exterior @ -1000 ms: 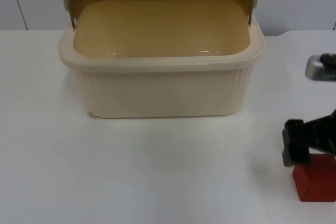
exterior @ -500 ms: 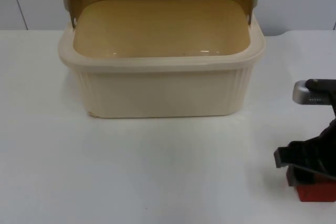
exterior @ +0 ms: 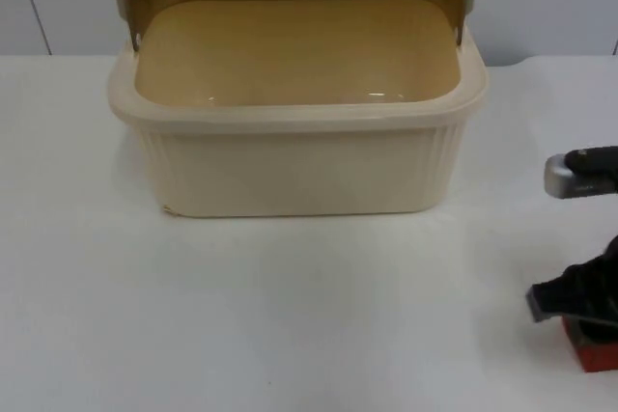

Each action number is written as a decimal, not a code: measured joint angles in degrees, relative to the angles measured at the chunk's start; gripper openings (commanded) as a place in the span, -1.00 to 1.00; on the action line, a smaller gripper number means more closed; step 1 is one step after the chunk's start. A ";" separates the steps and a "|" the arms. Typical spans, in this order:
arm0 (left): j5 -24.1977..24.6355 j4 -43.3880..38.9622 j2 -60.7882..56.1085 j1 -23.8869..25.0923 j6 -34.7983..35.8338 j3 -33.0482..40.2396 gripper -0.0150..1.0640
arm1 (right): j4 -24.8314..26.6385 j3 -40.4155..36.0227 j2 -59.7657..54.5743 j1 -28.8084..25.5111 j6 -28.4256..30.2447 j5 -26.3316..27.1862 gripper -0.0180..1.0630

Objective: Open the box lid with the left hand, place the block into the box with the right hand, then close the box lid with the left hand.

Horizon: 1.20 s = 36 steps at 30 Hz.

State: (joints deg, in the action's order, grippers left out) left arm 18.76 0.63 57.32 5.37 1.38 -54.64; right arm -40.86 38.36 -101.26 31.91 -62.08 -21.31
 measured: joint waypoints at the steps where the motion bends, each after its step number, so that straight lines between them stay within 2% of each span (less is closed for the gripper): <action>1: 0.12 0.00 0.00 0.00 0.00 0.00 0.97 | -0.96 0.00 1.02 0.00 0.00 -1.48 -0.97; 7: 0.12 0.00 0.00 0.00 0.00 0.00 0.97 | -3.26 0.01 16.47 0.00 0.11 -4.14 -0.97; 10: 0.12 -0.13 0.00 -0.28 0.00 0.00 0.97 | -3.55 1.92 25.65 -0.83 1.54 -7.70 -0.97; 11: 0.12 -0.13 0.00 -0.28 0.00 0.00 0.97 | -3.55 1.92 25.65 -0.83 1.54 -7.70 -0.97; 15: 0.12 -0.63 0.00 -2.38 0.00 0.00 0.97 | -3.77 5.69 35.83 -3.08 6.37 -13.64 -0.97; 18: 0.12 -0.63 0.00 -3.28 0.00 0.00 0.97 | -3.92 7.42 39.66 -4.55 8.25 -15.50 -0.97; 23: 0.12 -1.05 0.00 -3.38 0.00 0.00 0.97 | -5.07 9.49 45.44 -7.50 10.41 -17.26 -0.97; 26: -0.08 -1.05 0.00 -3.38 0.00 0.00 0.97 | -4.60 9.59 47.64 -8.07 16.11 -16.29 -0.97; 27: -0.24 -1.05 0.00 -3.38 0.00 0.00 0.97 | -2.85 9.59 48.01 -8.17 19.93 -14.00 -0.97; 28: -0.24 -1.05 0.00 -3.38 0.00 0.00 0.97 | -2.85 9.59 48.01 -8.17 19.93 -14.00 -0.97; 29: -0.24 -1.05 0.00 -3.38 0.00 0.00 0.97 | -0.50 9.59 48.10 -8.17 24.16 -10.86 -0.97; 30: -0.24 -1.16 0.00 -3.38 0.00 0.00 0.97 | 5.26 9.59 48.10 -8.17 29.57 -6.01 -0.97; 32: -0.38 -1.28 0.00 -3.38 0.00 0.00 0.97 | 12.82 9.70 47.13 -8.06 36.60 -0.03 -0.97; 33: -0.38 -1.28 0.00 -3.38 0.00 0.00 0.97 | 12.82 9.70 47.13 -8.06 36.60 -0.03 -0.97; 36: -0.65 -1.28 0.00 -3.38 0.00 0.00 0.97 | 21.11 11.25 43.73 -5.74 44.99 2.89 -0.97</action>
State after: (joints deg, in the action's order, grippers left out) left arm 18.10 -0.65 57.32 1.99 1.38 -54.64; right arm -19.75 49.61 -57.53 26.17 -17.10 -18.42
